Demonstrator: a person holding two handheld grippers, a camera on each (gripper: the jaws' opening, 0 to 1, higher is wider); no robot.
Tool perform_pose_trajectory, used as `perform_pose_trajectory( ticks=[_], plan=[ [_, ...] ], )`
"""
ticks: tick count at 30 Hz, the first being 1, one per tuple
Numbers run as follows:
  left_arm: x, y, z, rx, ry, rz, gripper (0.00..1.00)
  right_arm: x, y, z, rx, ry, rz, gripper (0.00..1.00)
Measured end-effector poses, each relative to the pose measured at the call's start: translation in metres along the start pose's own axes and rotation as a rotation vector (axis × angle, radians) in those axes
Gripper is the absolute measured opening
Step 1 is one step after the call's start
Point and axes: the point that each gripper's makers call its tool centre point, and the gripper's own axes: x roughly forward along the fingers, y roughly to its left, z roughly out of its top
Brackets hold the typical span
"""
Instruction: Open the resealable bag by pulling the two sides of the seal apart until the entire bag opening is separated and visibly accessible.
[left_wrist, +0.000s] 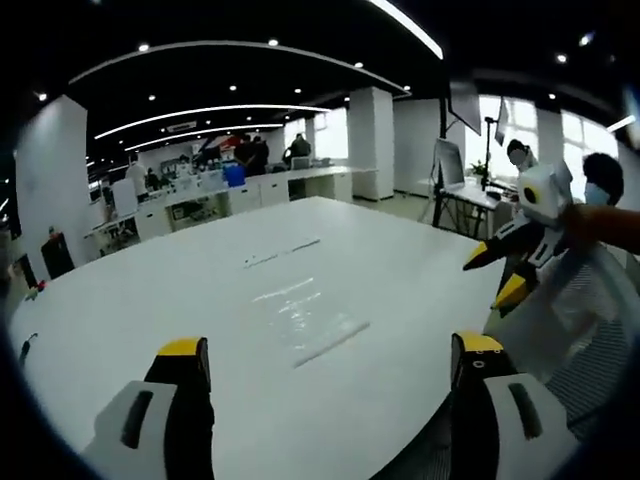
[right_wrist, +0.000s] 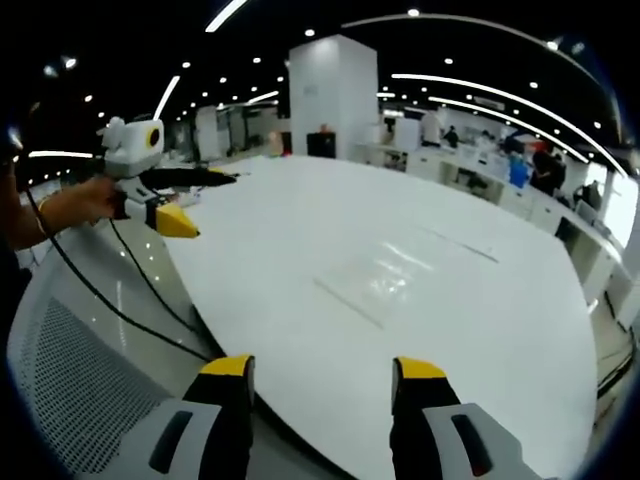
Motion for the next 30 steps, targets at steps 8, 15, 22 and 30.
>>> perform_pose_trajectory(
  ticks=[8,15,22,30],
  plan=[
    [0.0,0.008,0.009,-0.079,-0.054,0.03,0.96,-0.001,-0.002,-0.006,0.022,0.011,-0.007,0.52],
    [-0.001,0.002,0.003,-0.061,-0.021,0.028,0.96,-0.004,-0.001,-0.005,0.064,-0.008,-0.003,0.52],
    [0.002,-0.002,0.0,-0.039,0.0,0.009,0.93,-0.005,-0.003,-0.004,0.073,-0.016,-0.017,0.52],
    [0.003,-0.005,-0.003,-0.031,0.011,-0.005,0.92,-0.006,-0.003,-0.004,0.077,-0.015,-0.026,0.51]
  ],
)
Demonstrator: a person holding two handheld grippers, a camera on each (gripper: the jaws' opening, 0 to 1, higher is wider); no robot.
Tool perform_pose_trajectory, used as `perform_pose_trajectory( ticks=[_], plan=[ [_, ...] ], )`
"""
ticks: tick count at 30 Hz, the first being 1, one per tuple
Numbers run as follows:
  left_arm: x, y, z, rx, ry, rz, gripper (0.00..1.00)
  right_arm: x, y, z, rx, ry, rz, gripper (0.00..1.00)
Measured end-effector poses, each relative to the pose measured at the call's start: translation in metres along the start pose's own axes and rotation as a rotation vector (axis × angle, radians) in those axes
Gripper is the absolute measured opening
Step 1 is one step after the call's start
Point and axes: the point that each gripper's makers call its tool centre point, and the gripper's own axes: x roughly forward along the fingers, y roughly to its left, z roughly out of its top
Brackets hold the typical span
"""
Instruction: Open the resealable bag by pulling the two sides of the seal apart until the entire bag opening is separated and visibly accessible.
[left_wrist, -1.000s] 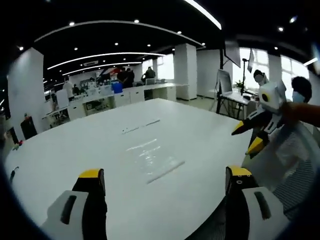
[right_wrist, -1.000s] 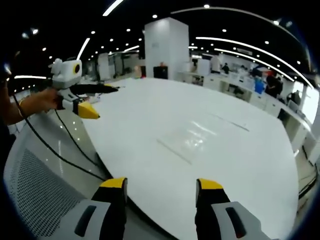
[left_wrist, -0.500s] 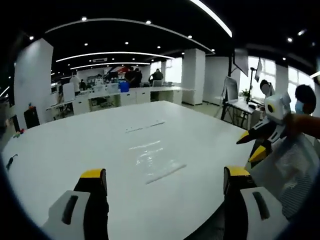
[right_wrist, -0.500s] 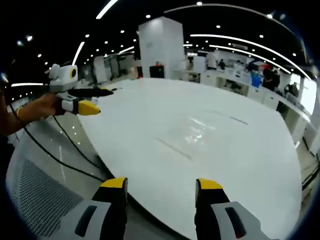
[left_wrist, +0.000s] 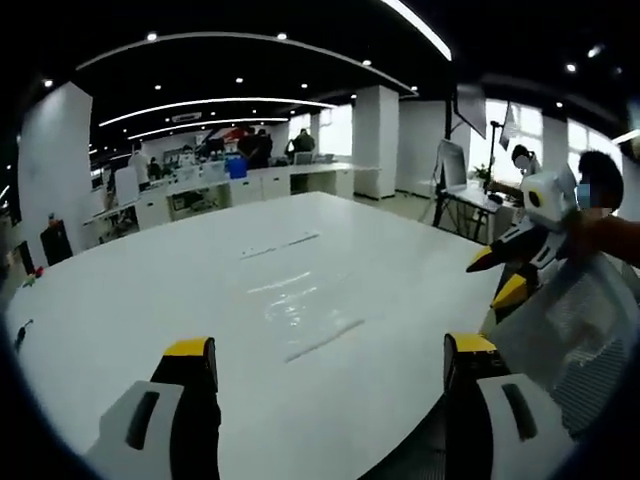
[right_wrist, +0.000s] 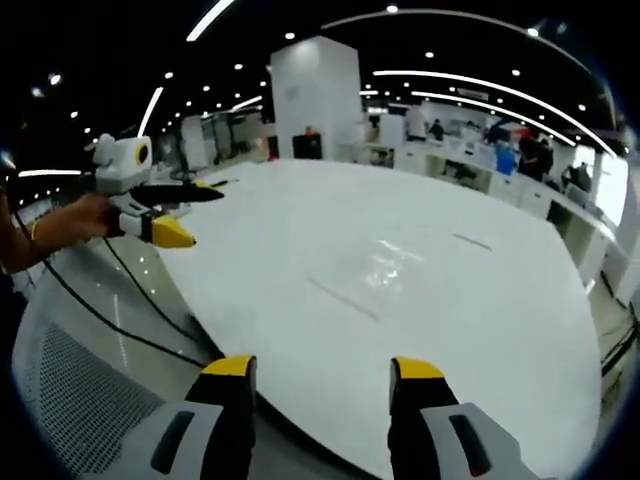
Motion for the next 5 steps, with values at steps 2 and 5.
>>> perform_pose_trajectory(
  ticks=[2,5],
  plan=[
    [0.0005,0.0034,-0.0006,0.004,0.007,0.008,0.92,0.0005,-0.0006,0.0011,0.002,-0.004,-0.002,0.51],
    [-0.0004,0.0097,0.0,-0.002,0.003,0.021,0.92,0.001,-0.0018,0.0012,0.0,-0.001,-0.007,0.51]
  ],
)
